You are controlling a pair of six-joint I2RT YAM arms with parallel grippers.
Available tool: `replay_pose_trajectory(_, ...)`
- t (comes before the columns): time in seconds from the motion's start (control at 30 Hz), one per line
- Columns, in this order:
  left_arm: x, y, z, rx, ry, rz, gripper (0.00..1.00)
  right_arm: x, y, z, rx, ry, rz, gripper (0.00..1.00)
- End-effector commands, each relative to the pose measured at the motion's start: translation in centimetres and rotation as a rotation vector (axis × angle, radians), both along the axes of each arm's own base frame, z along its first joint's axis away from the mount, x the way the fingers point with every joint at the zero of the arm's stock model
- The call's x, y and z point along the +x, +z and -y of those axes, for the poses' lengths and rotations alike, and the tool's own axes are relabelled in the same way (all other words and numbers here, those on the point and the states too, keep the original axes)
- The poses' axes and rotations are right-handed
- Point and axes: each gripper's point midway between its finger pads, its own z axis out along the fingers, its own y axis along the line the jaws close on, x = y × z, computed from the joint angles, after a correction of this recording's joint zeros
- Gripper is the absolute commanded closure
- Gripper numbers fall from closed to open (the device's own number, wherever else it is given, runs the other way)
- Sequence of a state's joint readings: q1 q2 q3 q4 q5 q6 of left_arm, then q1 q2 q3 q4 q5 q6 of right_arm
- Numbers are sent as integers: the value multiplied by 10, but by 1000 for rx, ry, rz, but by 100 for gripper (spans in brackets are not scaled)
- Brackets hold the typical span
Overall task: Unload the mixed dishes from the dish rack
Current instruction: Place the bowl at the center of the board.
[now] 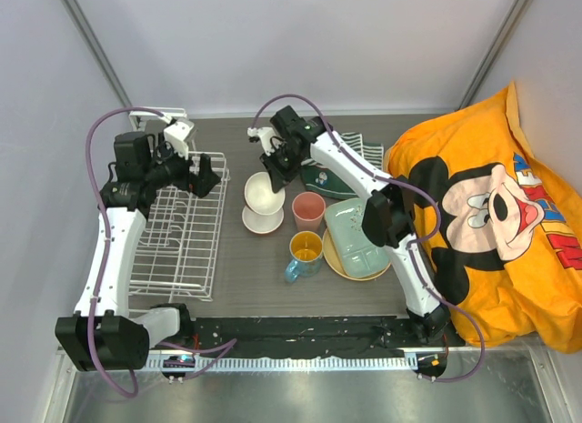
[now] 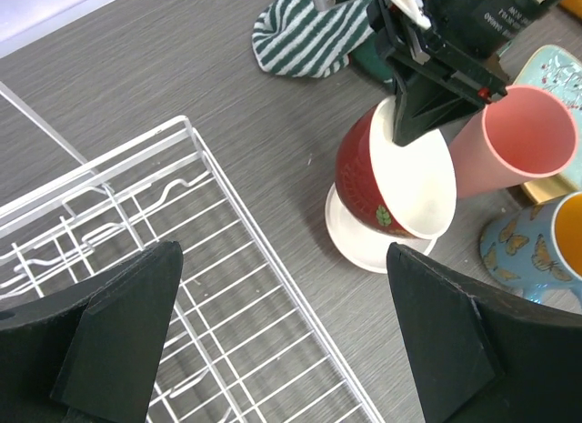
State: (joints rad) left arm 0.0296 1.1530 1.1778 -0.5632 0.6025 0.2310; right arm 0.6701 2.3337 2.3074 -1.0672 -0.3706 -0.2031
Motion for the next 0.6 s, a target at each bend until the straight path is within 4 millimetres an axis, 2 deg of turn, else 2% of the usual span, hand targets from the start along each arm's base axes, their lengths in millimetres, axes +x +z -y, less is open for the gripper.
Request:
replay_pose_trajectory(0.0,-2,11,-6,46,1,50,0,10,22,-12,63,-5,46,99)
replay_pose_trajectory(0.23,-3,6,-7,58,1,40,0,11,3,-9,24,-4,27,99)
replay_pose_trajectory(0.57,-4,0,-8,63,-2,25,0,6,-6,-7,4,8,3,99)
